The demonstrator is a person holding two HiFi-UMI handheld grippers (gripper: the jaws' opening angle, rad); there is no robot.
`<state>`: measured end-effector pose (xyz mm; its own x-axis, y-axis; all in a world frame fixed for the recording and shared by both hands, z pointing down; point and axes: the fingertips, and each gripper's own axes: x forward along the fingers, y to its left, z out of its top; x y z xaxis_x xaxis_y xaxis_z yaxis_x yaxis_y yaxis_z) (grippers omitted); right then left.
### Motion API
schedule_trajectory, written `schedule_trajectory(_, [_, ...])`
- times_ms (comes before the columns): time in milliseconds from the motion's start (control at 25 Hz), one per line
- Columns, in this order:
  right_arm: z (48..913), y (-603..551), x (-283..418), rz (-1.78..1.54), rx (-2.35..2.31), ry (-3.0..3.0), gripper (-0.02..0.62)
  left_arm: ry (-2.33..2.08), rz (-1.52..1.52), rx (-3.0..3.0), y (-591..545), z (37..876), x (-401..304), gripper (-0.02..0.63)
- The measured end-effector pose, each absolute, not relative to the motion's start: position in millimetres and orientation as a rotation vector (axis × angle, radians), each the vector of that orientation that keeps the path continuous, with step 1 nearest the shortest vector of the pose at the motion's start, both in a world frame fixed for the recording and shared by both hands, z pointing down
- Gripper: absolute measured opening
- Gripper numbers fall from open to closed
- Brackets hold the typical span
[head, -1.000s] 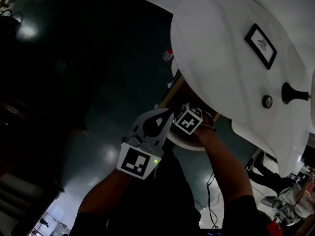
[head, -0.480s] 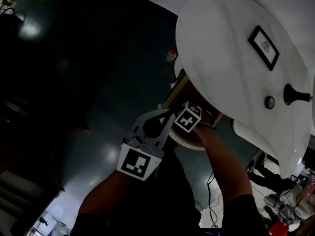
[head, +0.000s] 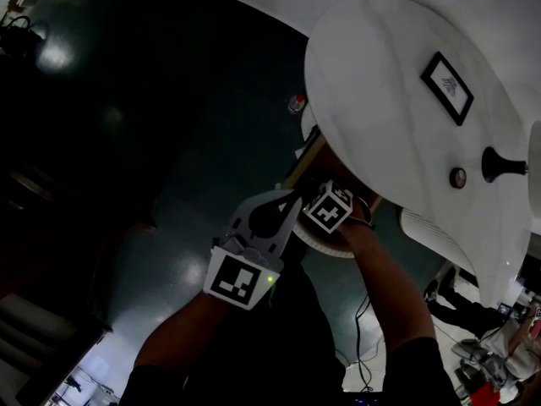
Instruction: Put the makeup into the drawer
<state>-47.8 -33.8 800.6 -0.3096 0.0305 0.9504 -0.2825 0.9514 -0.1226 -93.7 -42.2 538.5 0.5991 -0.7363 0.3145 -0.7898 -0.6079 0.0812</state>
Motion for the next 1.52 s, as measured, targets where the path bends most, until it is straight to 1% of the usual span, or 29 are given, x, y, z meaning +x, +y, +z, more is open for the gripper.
schedule_trajectory(240, [775.5,-44.5,-54.1,0.312,0.214,-1.894,0.298,-1.281,0.365,2.617,-52.5,519.2,-102.5,0.011])
schedule_trajectory(680, [675.5,-29.5,-47.4,0.236,0.317,-1.968,0.298,-1.284,0.293,2.610,-45.9,459.4,-103.0,0.011])
schedule_trajectory(1040, [596.1,-17.8,-26.7,0.200,0.468,-2.017,0.296,-1.213,0.345,2.610,-23.4,423.6,-96.9,0.010])
schedule_trajectory(1320, [542.7,-6.4,-20.8,0.370,0.642,-2.121,0.296,-1.172,0.263,2.577,-14.5,395.3,-101.7,0.009])
schedule_trajectory(1520, [507.1,5.8,-18.6,0.388,0.761,-2.202,0.295,-1.128,0.262,2.598,-3.8,382.4,-100.5,0.009])
